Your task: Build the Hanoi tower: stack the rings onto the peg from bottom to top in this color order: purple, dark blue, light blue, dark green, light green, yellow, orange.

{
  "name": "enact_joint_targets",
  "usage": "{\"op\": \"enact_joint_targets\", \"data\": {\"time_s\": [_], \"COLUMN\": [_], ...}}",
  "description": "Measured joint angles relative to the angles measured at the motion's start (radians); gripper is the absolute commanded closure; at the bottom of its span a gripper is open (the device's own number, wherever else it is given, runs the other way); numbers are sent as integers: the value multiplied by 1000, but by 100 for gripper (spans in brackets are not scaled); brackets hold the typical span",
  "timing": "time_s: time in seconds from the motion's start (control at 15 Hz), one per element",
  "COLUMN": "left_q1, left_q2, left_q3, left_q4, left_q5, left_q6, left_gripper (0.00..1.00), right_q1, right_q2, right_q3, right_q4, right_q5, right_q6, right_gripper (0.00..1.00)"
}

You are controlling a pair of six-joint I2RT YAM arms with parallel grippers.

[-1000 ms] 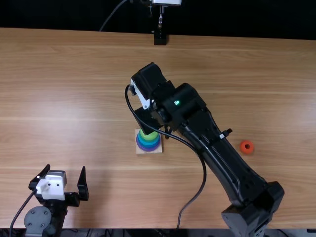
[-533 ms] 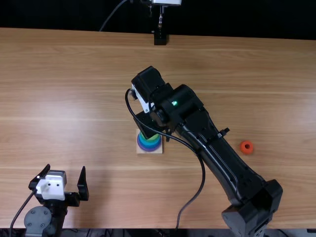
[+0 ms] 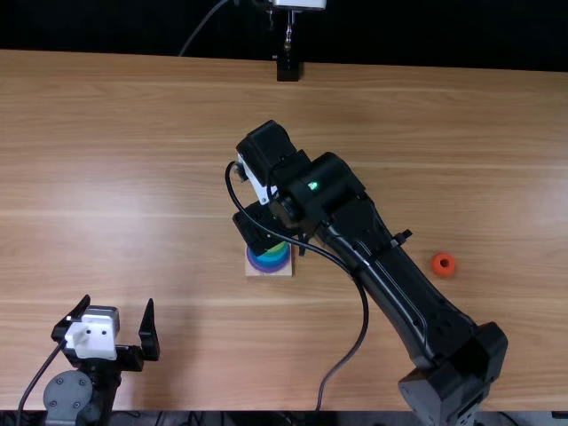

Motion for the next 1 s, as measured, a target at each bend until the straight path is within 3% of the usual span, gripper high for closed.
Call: {"op": "enact_joint_targets", "data": {"time_s": [0.27, 0.4, 1.0], "left_q1": [0, 0, 0], "left_q2": [0, 0, 0], "left_q3": [0, 0, 0], "left_q4": [1, 0, 0], "left_q5": [0, 0, 0], "left_q6": [0, 0, 1], "left_gripper": [0, 0, 0], "right_q1": [-8, -50, -462], "right_q2": [-13, -79, -435], "right_q3": [-11, -92, -700], "right_q4": [157, 251, 703], "right_q5": [0, 0, 4], "right_q6": [0, 0, -3], "right_gripper": [0, 0, 0]}}
